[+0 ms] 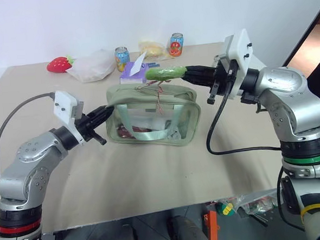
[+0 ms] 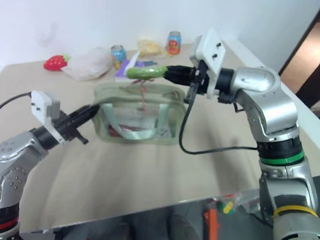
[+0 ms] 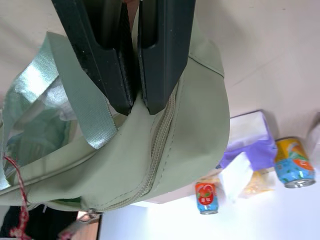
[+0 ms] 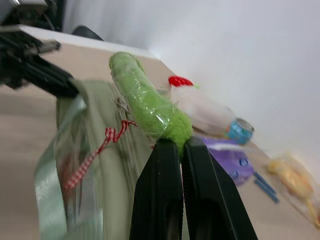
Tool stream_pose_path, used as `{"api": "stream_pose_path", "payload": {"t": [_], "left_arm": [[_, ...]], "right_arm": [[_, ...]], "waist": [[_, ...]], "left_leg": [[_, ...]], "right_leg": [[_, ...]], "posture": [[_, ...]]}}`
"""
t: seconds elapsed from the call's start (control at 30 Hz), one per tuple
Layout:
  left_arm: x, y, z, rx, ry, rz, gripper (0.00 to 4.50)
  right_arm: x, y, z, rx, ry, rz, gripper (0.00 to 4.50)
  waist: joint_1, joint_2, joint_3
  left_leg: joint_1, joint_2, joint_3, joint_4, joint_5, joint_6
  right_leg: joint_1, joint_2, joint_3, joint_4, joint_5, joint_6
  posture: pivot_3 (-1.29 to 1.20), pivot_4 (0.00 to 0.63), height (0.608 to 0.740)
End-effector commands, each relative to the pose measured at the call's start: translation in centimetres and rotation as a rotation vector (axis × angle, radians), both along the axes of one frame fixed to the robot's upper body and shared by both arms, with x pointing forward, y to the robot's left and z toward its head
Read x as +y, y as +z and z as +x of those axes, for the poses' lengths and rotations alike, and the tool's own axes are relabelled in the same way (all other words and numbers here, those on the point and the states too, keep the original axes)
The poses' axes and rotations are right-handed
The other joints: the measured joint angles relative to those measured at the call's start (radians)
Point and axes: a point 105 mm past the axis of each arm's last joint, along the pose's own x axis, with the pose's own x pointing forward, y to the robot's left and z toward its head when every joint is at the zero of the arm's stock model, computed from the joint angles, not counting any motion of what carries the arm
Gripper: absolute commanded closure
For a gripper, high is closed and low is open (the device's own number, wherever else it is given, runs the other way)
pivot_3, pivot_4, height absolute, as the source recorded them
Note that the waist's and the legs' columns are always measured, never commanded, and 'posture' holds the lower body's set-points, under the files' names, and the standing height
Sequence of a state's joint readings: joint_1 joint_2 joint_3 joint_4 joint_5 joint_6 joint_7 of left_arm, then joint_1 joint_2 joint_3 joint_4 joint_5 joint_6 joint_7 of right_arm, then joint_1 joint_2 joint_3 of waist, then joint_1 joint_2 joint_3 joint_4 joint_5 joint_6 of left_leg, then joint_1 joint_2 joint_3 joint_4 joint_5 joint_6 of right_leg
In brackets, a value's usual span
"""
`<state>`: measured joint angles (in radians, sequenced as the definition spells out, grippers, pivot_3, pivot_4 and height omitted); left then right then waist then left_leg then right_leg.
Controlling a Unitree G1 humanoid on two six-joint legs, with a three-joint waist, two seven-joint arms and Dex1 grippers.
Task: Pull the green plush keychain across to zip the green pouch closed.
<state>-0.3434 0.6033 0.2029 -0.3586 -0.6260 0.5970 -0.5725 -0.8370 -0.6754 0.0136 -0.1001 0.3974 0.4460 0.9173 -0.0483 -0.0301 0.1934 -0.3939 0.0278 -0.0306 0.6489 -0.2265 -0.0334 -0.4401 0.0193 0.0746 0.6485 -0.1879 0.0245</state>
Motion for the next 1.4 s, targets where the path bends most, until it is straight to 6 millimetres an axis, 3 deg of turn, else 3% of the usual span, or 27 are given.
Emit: {"api": "stream_pose_path", "payload": {"t": [0.03, 0.27, 0.43, 0.77, 0.87, 0.93, 1.03, 1.13, 1.27, 1.4], "left_arm": [[1.2, 1.0, 0.1, -0.050, 0.070, -0.005, 4.50], [1.6, 0.8, 0.3, -0.049, 0.103, -0.012, 4.50], [1.3, 0.6, 0.4, -0.063, 0.112, -0.005, 4.50], [0.7, 0.5, 0.4, -0.078, 0.126, -0.021, 4.50], [0.6, 0.5, 0.5, -0.081, 0.132, -0.029, 4.50], [0.6, 0.5, 0.5, -0.081, 0.131, -0.030, 4.50], [0.4, 0.3, 0.4, -0.054, 0.107, -0.045, 4.50], [0.0, -0.4, 0.0, -0.017, 0.076, -0.016, 4.50], [0.0, -0.2, -0.3, -0.019, 0.061, -0.030, 3.13], [0.9, 1.3, -0.5, -0.053, 0.045, -0.060, 3.00]], "right_arm": [[-5.2, 1.5, 0.8, -0.058, -0.192, 0.021, 4.48], [-10.0, -0.6, 1.8, -0.011, -0.437, 0.007, 4.48], [-11.5, -4.0, 2.5, 0.057, -0.603, -0.007, 4.48], [-6.7, -14.7, 0.5, 0.279, -0.647, -0.068, 4.48], [-6.7, -17.6, 0.5, 0.273, -0.675, -0.135, 4.48], [-7.0, -18.3, 0.9, 0.256, -0.707, -0.141, 4.48], [-7.3, -17.6, 1.6, 0.227, -0.737, -0.067, 4.48], [-6.9, -14.3, 2.1, 0.242, -0.690, 0.173, 4.48], [-6.6, -10.7, 1.9, 0.221, -0.597, 0.346, 3.25], [-7.2, -6.7, 0.5, 0.216, -0.474, 0.483, 2.17]], "waist": [[0.000, 0.000, 0.000], [0.000, 0.000, 0.000], [0.000, 0.000, 0.000], [0.000, -0.001, 0.000], [0.000, -0.001, 0.000], [0.000, -0.002, -0.001], [-0.001, -0.003, -0.002], [-0.001, -0.003, -0.002], [-0.001, -0.003, -0.002], [0.001, -0.003, -0.001]], "left_leg": [[0.000, 0.000, 0.000, 0.000, 0.000, 0.000], [0.000, 0.000, 0.000, 0.000, 0.000, 0.000], [0.000, 0.000, 0.001, 0.001, 0.000, 0.000], [0.000, 0.000, 0.001, 0.001, 0.000, 0.000], [0.000, -0.001, 0.002, 0.003, 0.000, 0.000], [0.000, -0.001, 0.003, 0.004, 0.000, 0.000], [0.001, -0.001, 0.003, 0.004, 0.000, 0.000], [0.001, 0.000, 0.003, 0.004, 0.000, 0.000], [0.001, -0.001, 0.003, 0.004, 0.000, 0.000], [0.000, -0.001, 0.002, 0.003, 0.000, 0.000]], "right_leg": [[0.000, 0.000, 0.000, 0.000, 0.000, 0.000], [0.000, 0.000, 0.000, -0.001, 0.000, 0.000], [0.000, 0.000, 0.001, 0.000, 0.000, -0.001], [0.000, 0.000, 0.002, 0.000, 0.001, 0.002], [0.001, 0.000, 0.003, -0.001, 0.000, 0.000], [0.001, 0.000, 0.003, -0.001, 0.000, 0.000], [0.001, 0.000, 0.004, -0.001, 0.000, 0.000], [0.001, 0.001, 0.004, 0.000, 0.000, 0.000], [0.001, 0.001, 0.005, -0.001, 0.001, 0.000], [0.001, 0.001, 0.005, -0.001, 0.001, 0.000]], "posture": [[0.00, 0.150, 0.740], [0.00, 0.150, 0.740], [0.00, 0.150, 0.740], [0.00, 0.150, 0.740], [0.00, 0.150, 0.740], [0.00, 0.150, 0.740], [0.00, 0.150, 0.740], [0.00, 0.150, 0.740], [0.00, 0.150, 0.740], [0.00, 0.150, 0.740]]}}
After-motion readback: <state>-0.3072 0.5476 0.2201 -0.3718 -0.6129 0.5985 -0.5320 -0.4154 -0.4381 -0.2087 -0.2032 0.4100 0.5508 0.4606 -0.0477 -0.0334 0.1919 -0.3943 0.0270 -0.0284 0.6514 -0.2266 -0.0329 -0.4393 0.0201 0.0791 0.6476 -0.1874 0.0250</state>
